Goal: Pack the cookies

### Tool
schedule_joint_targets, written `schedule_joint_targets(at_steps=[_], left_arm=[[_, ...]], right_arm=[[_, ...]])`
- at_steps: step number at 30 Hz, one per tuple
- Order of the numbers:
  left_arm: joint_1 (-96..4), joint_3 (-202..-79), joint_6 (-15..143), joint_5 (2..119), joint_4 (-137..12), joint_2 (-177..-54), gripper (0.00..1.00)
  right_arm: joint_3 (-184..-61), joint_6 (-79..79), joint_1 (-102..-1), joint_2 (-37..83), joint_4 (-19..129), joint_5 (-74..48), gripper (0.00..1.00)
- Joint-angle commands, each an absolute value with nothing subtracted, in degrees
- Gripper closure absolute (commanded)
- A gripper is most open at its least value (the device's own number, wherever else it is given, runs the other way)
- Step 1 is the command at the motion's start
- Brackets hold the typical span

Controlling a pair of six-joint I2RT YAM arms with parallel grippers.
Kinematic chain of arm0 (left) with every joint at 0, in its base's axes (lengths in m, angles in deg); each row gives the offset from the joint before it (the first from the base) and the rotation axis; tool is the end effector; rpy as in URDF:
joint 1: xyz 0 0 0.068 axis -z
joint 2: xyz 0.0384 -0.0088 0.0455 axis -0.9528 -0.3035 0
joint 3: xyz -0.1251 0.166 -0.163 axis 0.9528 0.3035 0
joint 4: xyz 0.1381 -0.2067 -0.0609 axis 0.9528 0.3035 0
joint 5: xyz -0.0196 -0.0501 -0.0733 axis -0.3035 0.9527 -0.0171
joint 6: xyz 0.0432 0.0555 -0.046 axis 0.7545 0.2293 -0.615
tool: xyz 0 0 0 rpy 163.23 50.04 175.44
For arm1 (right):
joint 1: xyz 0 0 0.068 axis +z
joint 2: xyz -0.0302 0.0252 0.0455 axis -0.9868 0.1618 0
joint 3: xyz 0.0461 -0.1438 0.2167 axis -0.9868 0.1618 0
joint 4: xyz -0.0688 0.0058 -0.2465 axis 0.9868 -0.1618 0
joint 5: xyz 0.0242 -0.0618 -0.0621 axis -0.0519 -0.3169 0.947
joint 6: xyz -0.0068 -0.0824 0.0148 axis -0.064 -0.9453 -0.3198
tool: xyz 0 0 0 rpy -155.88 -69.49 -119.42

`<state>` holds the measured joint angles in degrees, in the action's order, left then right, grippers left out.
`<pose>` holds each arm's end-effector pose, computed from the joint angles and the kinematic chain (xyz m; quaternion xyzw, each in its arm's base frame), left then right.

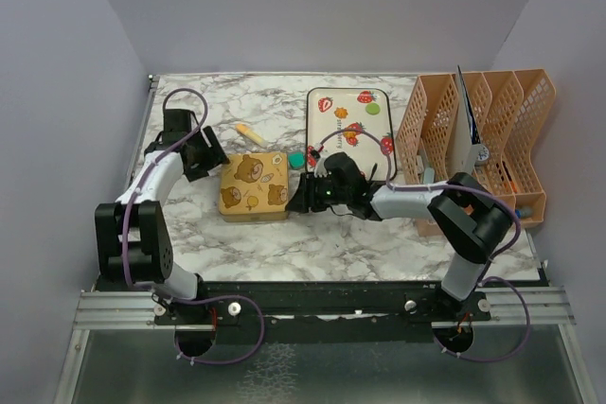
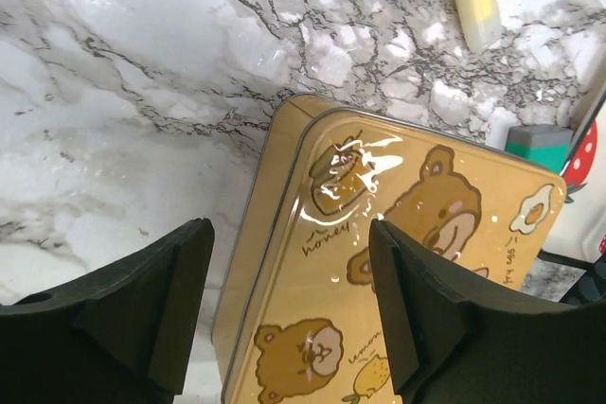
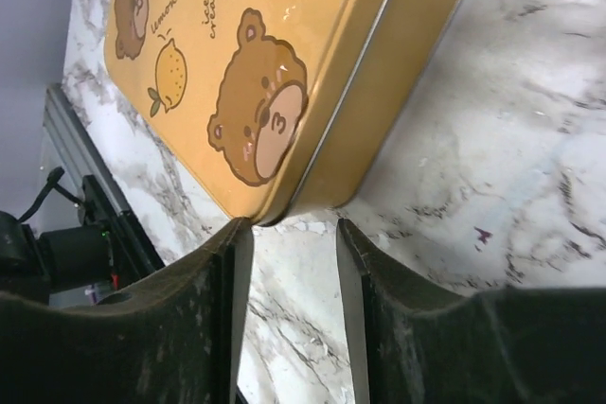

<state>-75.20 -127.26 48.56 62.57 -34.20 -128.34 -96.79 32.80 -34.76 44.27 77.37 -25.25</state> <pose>0.3338 0.0033 0.1819 -0.2162 0.9275 -0.1459 0.2677 0.2527 0.2975 0.1337 -0.1316 0.8528 0.4393 0.2500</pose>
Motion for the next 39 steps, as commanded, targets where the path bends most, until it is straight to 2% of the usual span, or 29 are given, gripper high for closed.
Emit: schedule_joint_targets(at_steps=[1, 6, 16, 24, 32, 39], left_arm=[[-74.58, -125.24, 49.73, 59.9, -33.04, -120.74, 0.23], [-71.63, -123.36, 51.15, 56.0, -33.04, -112.2, 0.13], [-55.37, -120.74, 54.5, 40.0, -32.86, -94.87, 0.01], [-53.26, -118.06, 55.18, 30.58, -33.79, -76.4, 0.01], [-53.26, -116.93, 57.2, 22.95, -34.05, -60.46, 0.01], [-53.26, -114.06, 58.54, 17.15, -37.6, -51.58, 0.01]], right_arm=[[-98.56, 27.74, -34.84, 38.81, 68.18, -17.85, 0.5], [-99.51, 23.68, -34.84, 31.65, 61.2, -7.41, 0.33], [-101.32, 16.16, -34.86, 15.58, 47.09, 17.44, 0.01], [-99.23, 12.66, -34.9, -0.72, 39.7, 33.28, 0.0], [-97.31, 5.44, -34.88, -18.37, 38.32, 36.37, 0.0], [-97.01, 0.86, -34.9, -30.41, 35.46, 38.53, 0.0]])
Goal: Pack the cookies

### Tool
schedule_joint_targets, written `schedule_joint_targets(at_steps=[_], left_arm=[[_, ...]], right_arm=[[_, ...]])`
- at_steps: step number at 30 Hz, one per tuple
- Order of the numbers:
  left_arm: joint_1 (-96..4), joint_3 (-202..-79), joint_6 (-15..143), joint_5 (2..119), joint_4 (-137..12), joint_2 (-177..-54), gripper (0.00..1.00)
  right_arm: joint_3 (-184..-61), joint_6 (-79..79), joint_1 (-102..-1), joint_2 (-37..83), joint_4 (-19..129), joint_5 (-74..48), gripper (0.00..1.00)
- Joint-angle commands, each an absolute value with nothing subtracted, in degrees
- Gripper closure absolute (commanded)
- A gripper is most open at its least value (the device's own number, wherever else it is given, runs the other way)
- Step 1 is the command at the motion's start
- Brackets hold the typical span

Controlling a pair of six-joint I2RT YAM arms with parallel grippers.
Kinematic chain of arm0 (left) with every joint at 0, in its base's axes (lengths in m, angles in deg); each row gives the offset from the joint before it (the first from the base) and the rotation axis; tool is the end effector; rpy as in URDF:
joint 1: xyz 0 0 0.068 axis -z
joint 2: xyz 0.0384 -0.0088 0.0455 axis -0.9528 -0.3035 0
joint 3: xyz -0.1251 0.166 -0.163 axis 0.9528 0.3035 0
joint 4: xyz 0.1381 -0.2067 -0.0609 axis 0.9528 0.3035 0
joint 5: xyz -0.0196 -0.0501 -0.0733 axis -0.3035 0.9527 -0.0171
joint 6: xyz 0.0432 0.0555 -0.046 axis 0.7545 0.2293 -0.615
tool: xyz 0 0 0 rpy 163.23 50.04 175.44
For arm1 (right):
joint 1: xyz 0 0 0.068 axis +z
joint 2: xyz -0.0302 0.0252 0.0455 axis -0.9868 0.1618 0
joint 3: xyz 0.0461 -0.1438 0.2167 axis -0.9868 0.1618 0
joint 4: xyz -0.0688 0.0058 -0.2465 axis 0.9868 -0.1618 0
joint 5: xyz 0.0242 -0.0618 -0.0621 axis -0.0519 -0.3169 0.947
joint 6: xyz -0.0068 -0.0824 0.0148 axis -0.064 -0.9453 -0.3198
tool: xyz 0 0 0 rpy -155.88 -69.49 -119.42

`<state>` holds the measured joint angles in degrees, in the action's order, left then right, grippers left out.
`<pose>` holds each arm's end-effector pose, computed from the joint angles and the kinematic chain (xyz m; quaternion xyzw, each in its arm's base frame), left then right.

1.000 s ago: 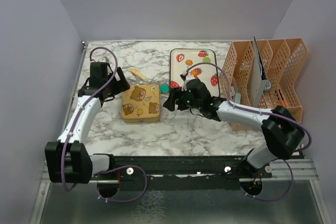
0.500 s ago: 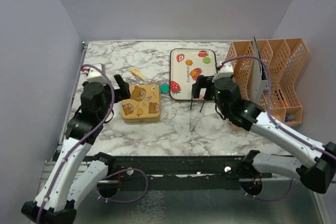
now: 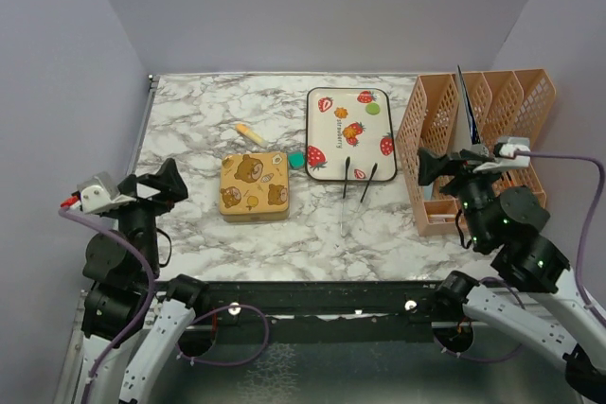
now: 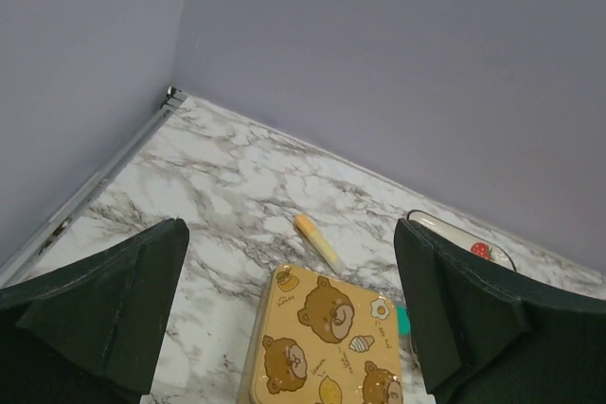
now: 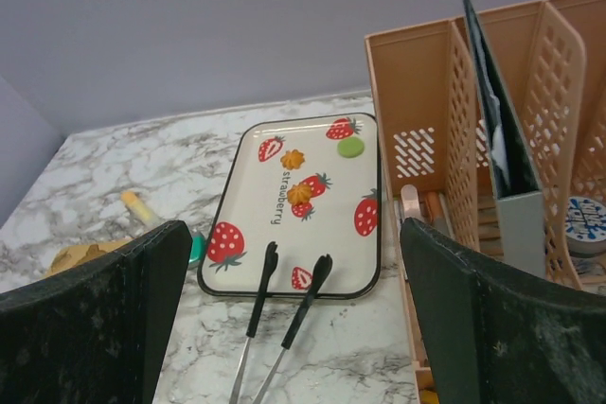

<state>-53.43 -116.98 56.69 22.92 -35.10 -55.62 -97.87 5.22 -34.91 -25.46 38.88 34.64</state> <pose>0.0872 0.0080 0.3817 -0.1866 0.6392 -0.0759 0.7422 0.1348 0.0710 0.3844 0.0416 0.7014 0.1159 0.7020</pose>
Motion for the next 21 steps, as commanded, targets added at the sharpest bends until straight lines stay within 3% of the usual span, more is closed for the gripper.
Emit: schedule_joint_targets(at_steps=[1, 10, 21], left_arm=[[-53.26, -113.11, 58.63, 16.36, -38.5, -50.17, 0.01], [-53.26, -106.0, 58.23, 14.03, -43.51, -42.17, 0.01], [-53.26, -102.98, 58.31, 15.57, -45.0, -42.64, 0.01]], right_arm=[[-96.71, 0.34, -34.9, -31.95, 35.25, 39.31, 0.0], [-93.36, 0.15, -34.88, -42.22, 32.78, 45.09, 0.0], [-91.9, -0.49, -34.83, -44.3, 33.35, 45.01, 0.0]])
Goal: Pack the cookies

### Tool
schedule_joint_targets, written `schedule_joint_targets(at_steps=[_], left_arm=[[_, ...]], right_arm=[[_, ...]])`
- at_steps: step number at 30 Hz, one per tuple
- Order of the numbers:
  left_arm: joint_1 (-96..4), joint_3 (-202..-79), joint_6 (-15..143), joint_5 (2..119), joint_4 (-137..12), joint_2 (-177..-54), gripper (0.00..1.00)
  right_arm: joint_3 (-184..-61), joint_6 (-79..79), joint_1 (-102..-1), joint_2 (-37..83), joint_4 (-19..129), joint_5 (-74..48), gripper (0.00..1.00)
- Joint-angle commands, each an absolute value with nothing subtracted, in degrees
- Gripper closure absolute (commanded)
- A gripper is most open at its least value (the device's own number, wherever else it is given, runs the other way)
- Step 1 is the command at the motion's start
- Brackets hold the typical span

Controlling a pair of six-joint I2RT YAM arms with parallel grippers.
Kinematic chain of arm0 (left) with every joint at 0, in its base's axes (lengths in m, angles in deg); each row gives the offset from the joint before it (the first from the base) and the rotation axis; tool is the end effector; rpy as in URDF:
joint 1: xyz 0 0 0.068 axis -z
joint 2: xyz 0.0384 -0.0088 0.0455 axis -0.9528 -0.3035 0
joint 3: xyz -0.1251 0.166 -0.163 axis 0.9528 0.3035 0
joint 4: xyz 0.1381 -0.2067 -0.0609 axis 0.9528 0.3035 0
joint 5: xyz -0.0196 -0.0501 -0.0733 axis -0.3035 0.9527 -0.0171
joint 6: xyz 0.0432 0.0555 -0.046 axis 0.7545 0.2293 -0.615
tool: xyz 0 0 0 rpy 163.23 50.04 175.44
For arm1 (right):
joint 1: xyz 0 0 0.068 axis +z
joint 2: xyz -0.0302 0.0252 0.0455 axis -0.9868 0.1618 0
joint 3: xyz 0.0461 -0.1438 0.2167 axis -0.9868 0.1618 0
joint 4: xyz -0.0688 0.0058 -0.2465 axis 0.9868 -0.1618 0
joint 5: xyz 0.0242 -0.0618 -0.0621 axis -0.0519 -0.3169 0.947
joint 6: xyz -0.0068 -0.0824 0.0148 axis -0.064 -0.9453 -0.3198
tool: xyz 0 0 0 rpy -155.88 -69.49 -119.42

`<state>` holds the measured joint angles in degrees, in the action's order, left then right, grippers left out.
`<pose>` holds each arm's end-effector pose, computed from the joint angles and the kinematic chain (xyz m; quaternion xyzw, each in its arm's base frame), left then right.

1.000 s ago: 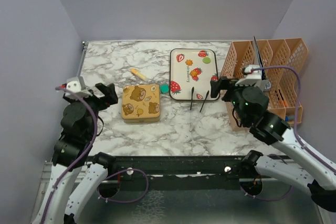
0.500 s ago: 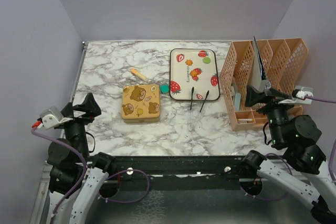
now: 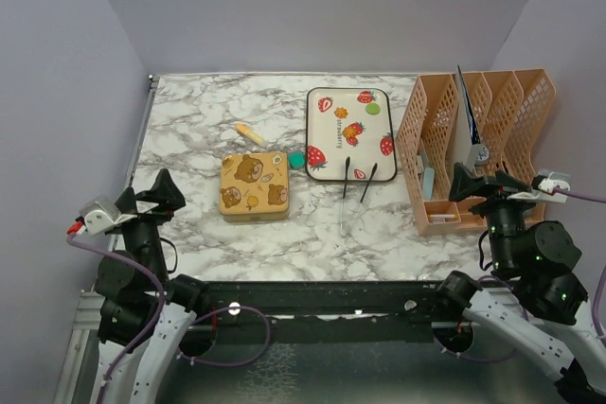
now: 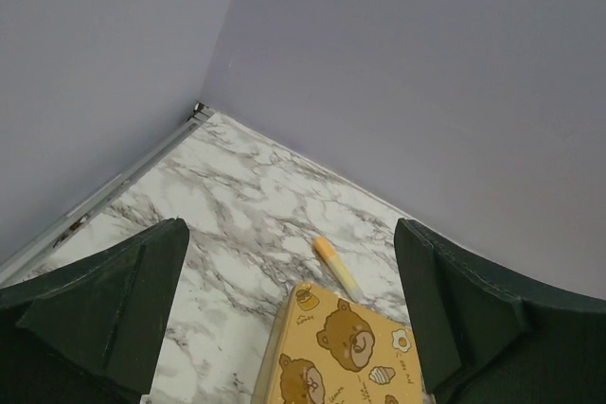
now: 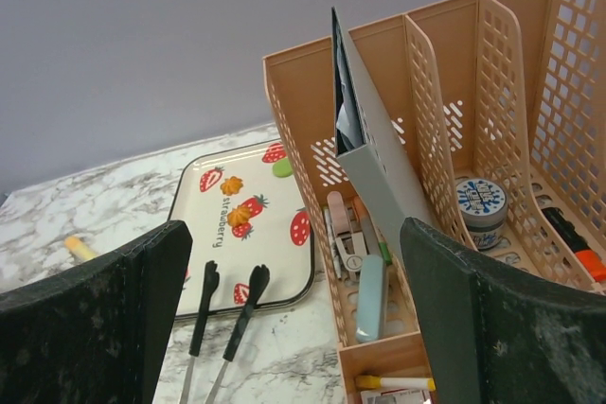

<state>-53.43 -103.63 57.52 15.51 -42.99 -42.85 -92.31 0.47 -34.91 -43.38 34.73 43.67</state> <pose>0.0747 0.0208 0.3400 -0.2419 0.5824 -0.0541 0.7742 0.0887 0.0118 0.3707 0.1032 0.6611 0.0707 0.7398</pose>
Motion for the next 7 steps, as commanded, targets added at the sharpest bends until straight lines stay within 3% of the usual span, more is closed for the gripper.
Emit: schedule_joint_targets(at_steps=[1, 7], left_arm=[[-53.33, -102.82, 58.75, 16.03, -45.19, -42.64, 0.01], [-53.58, -102.12, 60.49, 17.01, -45.81, -42.67, 0.01]], right_arm=[[-91.93, -0.53, -34.86, -44.32, 33.3, 44.89, 0.0], [-91.65, -0.53, -34.88, -44.97, 33.35, 45.03, 0.0]])
